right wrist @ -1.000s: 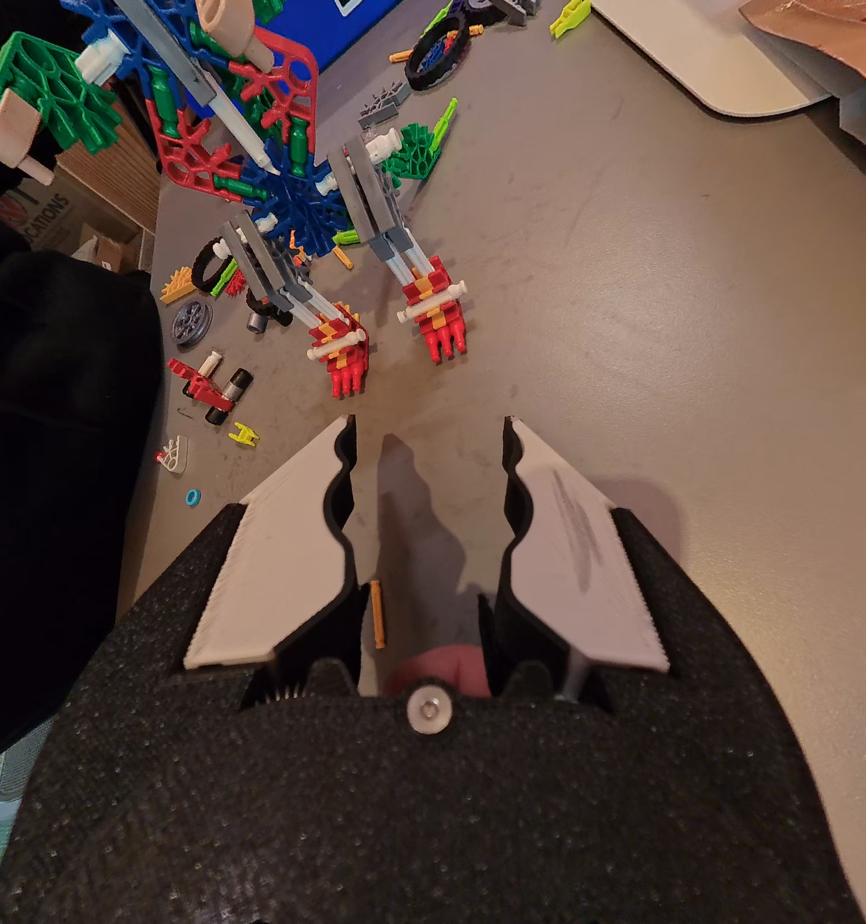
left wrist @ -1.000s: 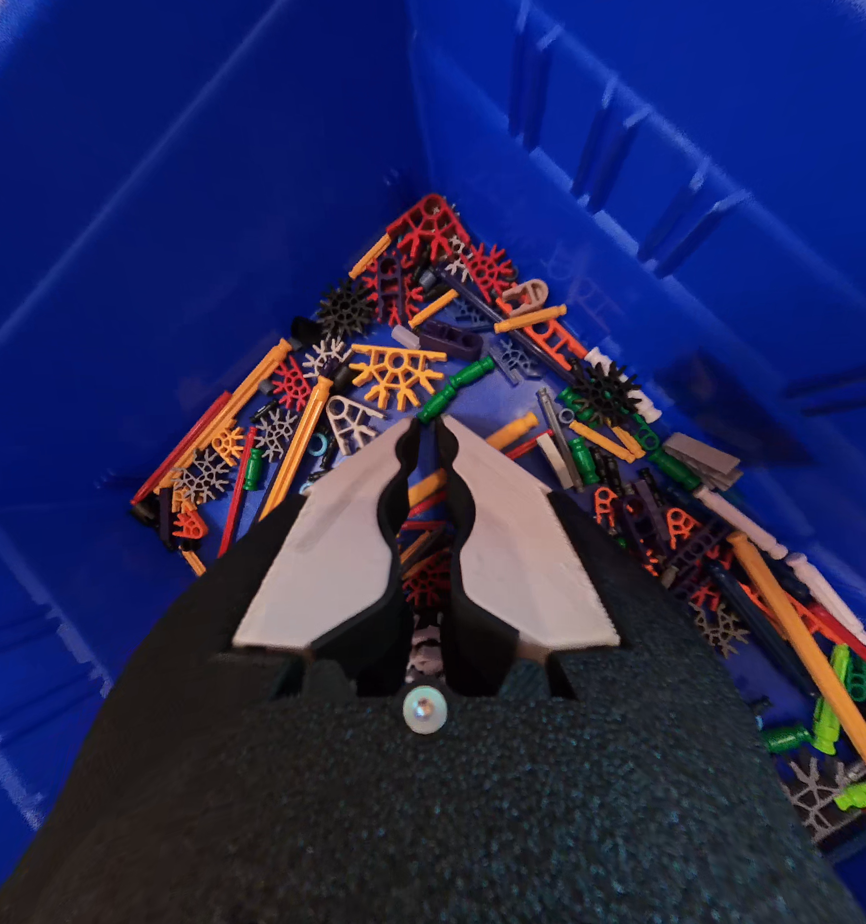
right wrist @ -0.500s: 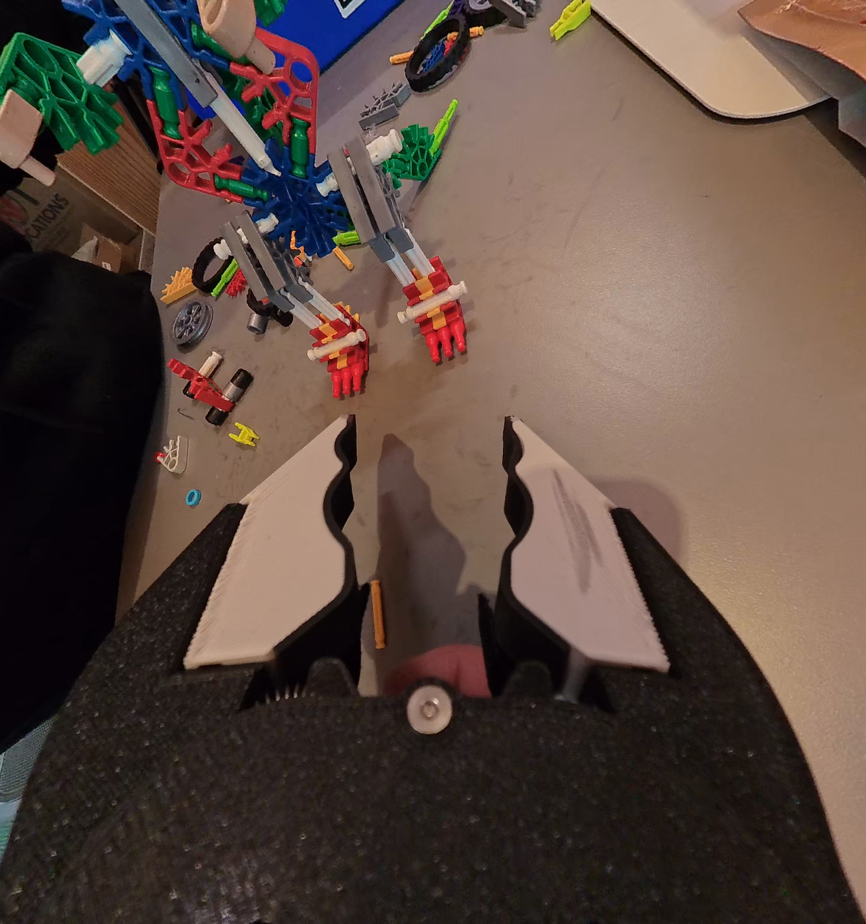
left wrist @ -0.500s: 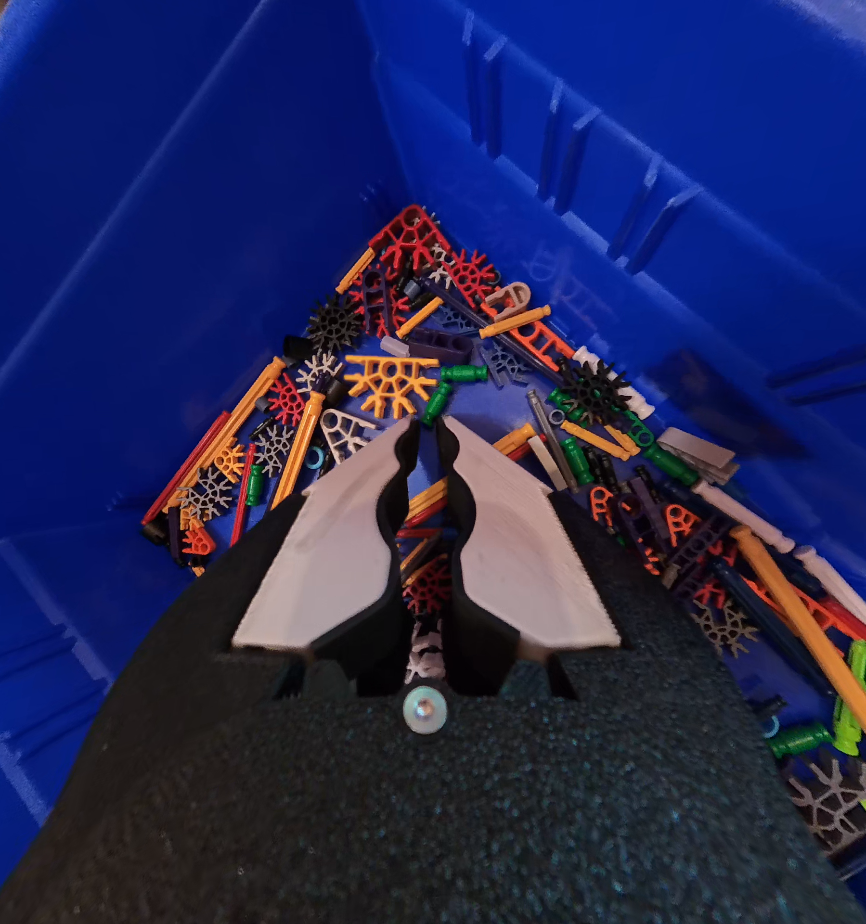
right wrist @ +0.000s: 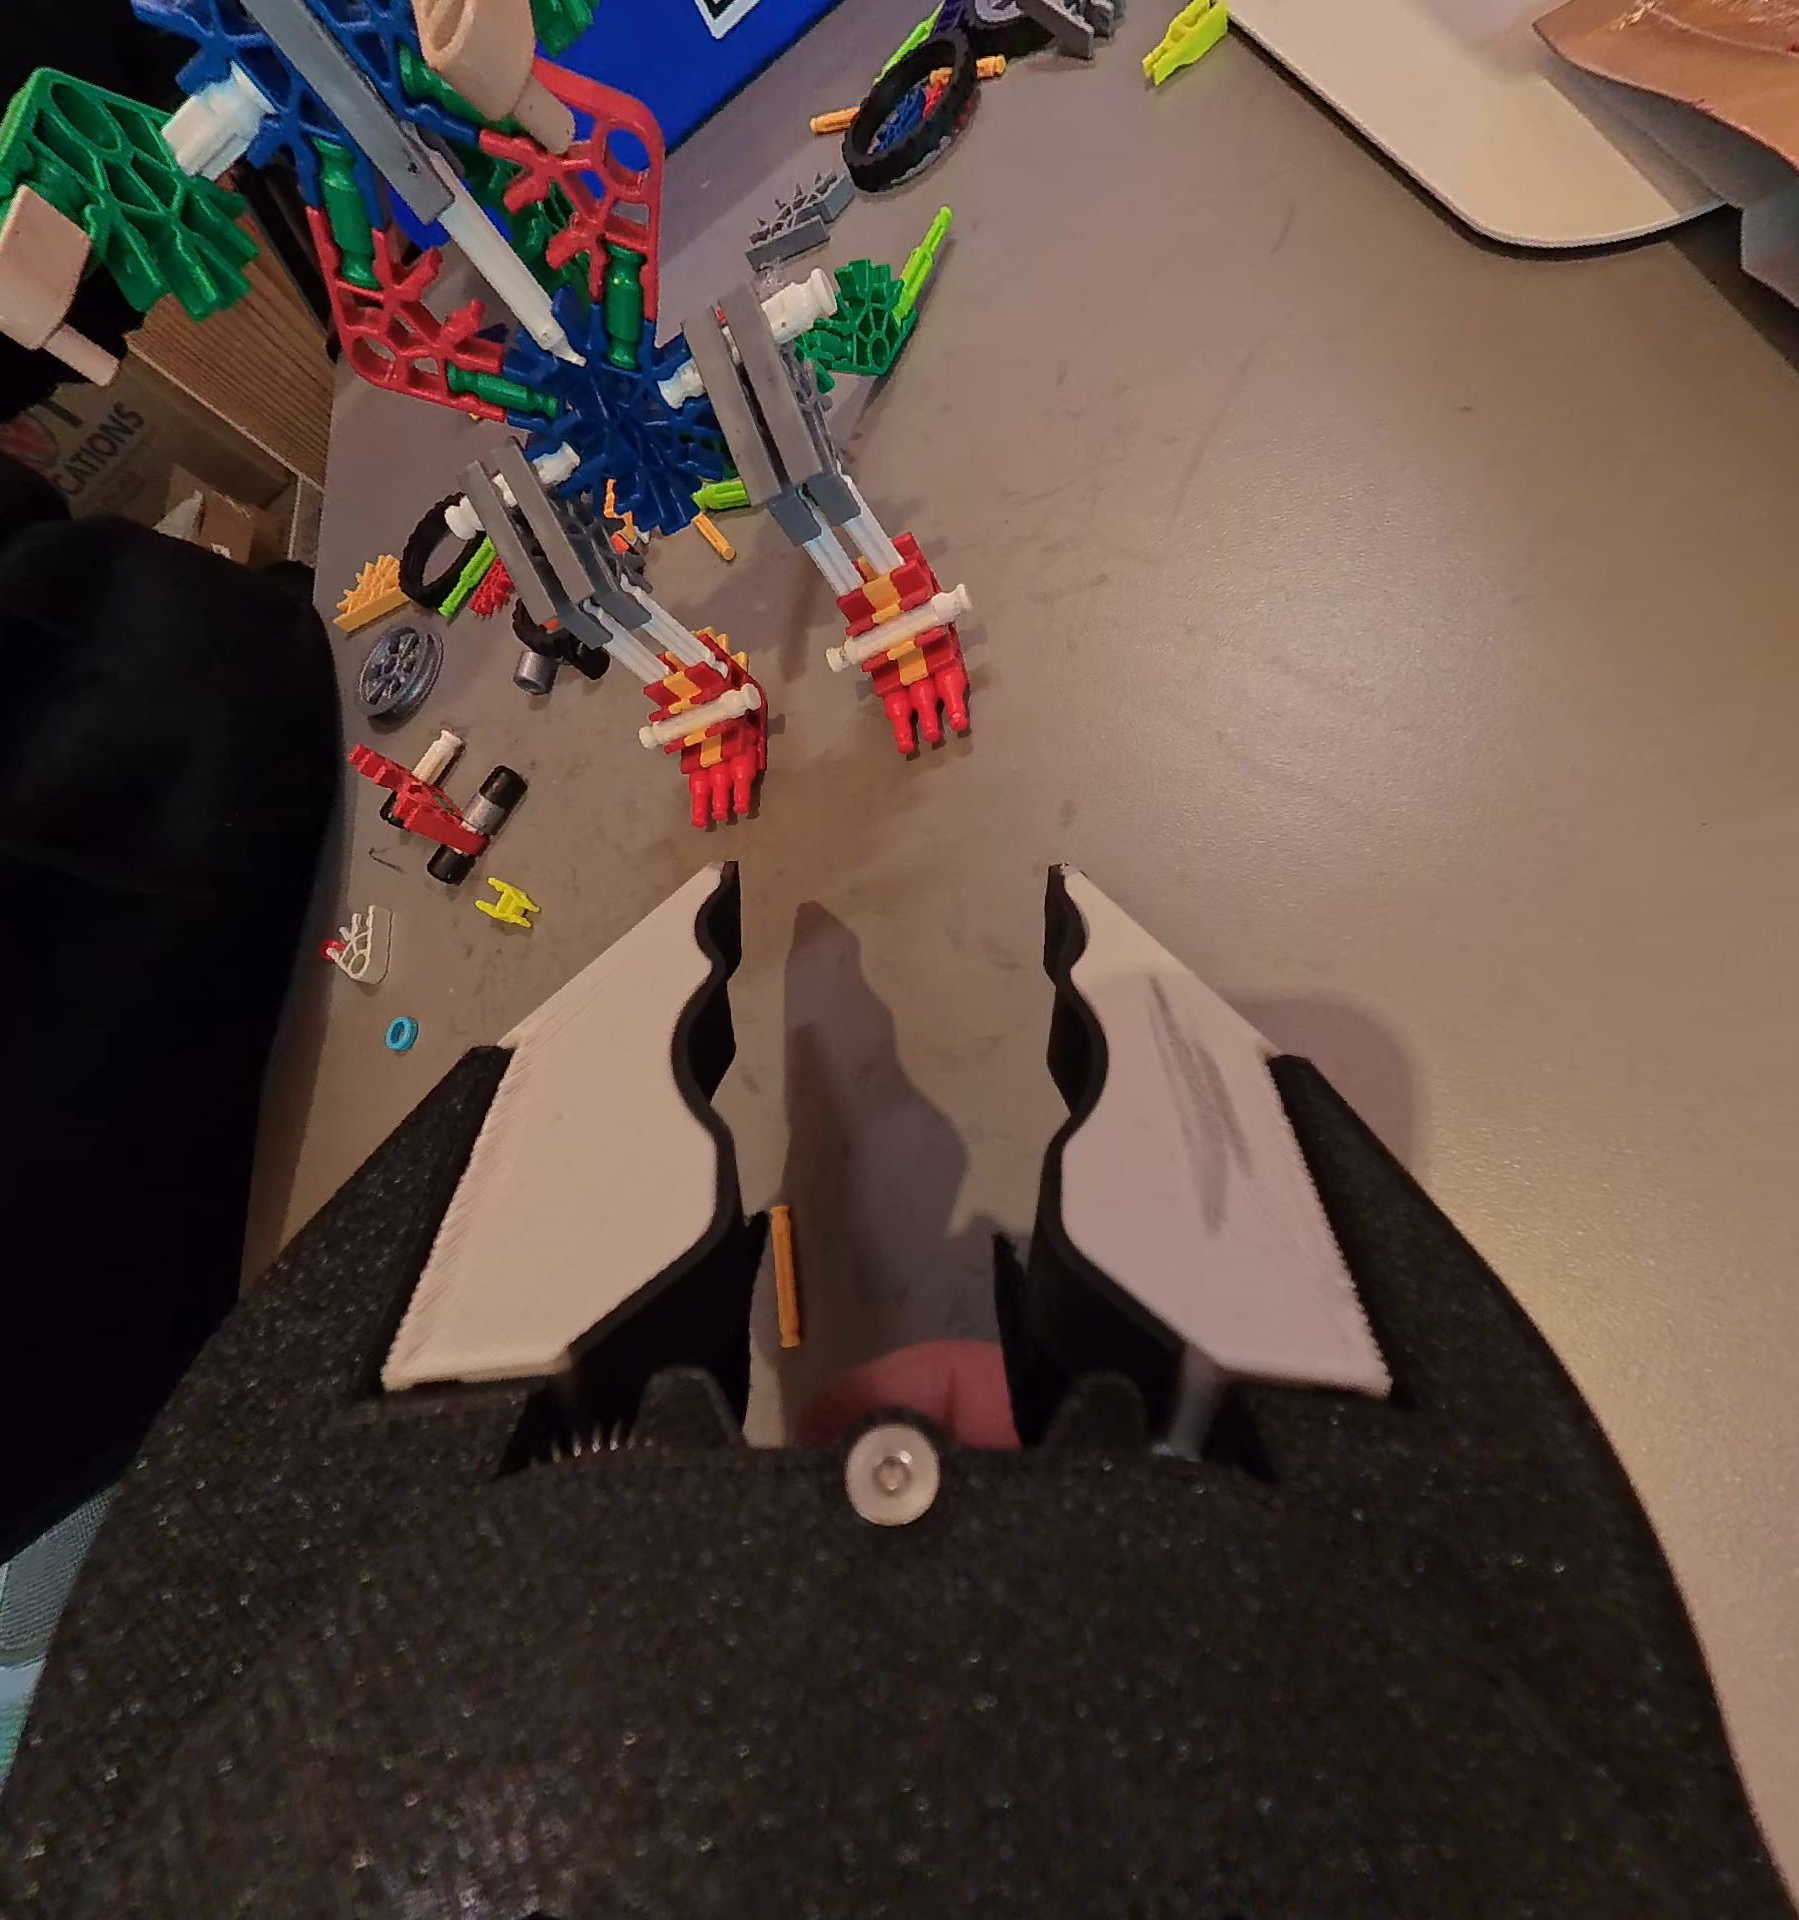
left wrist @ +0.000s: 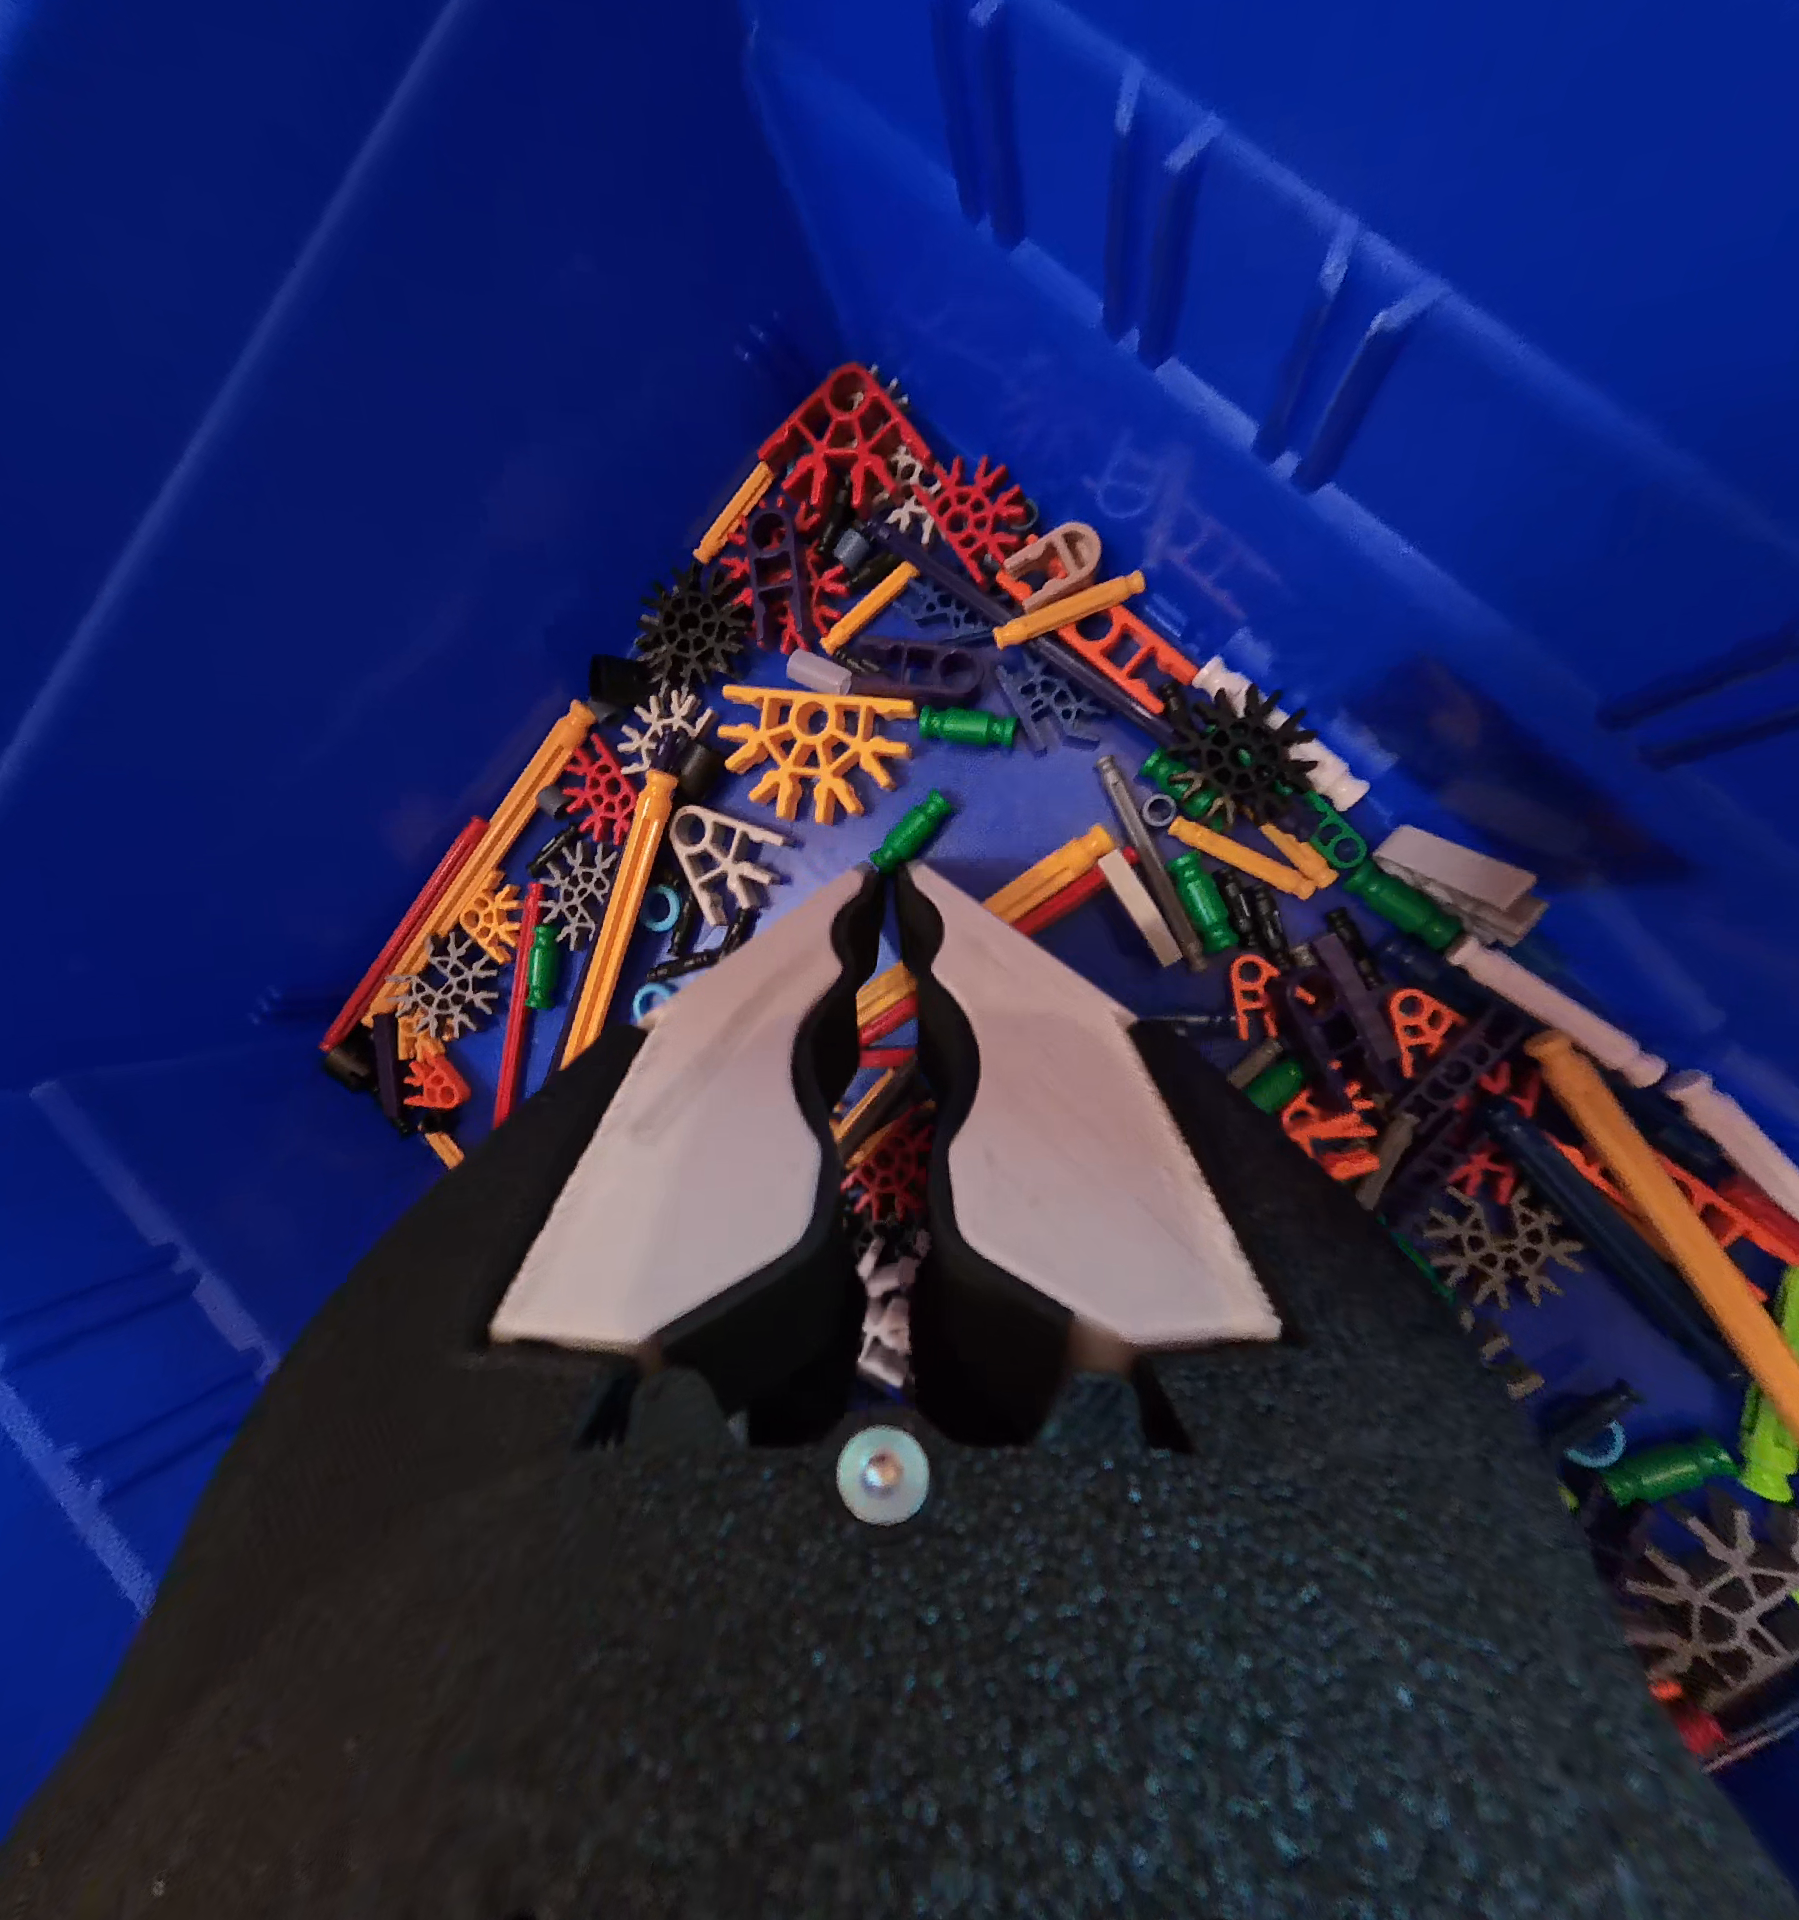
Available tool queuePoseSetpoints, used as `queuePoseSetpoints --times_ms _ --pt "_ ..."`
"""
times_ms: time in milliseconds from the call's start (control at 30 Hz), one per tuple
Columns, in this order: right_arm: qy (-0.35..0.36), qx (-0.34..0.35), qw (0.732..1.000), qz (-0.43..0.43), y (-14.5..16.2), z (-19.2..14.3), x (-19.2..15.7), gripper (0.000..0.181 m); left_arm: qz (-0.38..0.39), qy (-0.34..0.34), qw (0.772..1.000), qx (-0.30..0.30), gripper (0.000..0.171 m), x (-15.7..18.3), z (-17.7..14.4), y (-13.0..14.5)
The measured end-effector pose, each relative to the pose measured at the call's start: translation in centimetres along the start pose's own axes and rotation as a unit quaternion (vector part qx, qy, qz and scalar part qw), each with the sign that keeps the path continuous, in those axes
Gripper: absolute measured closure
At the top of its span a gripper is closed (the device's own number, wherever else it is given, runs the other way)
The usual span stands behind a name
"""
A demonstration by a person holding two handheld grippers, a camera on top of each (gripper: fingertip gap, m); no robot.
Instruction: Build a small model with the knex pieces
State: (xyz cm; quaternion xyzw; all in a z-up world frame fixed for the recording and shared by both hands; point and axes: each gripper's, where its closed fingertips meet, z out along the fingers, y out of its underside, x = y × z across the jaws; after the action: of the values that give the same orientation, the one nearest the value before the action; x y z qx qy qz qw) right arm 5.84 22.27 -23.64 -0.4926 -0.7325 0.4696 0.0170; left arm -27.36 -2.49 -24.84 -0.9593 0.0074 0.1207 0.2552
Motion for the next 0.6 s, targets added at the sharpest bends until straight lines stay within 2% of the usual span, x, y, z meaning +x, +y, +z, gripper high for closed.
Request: queuePoseSetpoints --times_ms 167,600 --pt "0.0 0.0 1.0 0.0 0.01 0.0 -0.01 0.123 -0.001 -0.001 1.0 0.007 0.163 0.01 0.0 -0.2" --pt "0.001 -0.002 1.0 -0.002 0.06 0.05 -0.01 0.123 0.005 0.008 1.0 0.014 0.169 0.45 0.32 -0.69"
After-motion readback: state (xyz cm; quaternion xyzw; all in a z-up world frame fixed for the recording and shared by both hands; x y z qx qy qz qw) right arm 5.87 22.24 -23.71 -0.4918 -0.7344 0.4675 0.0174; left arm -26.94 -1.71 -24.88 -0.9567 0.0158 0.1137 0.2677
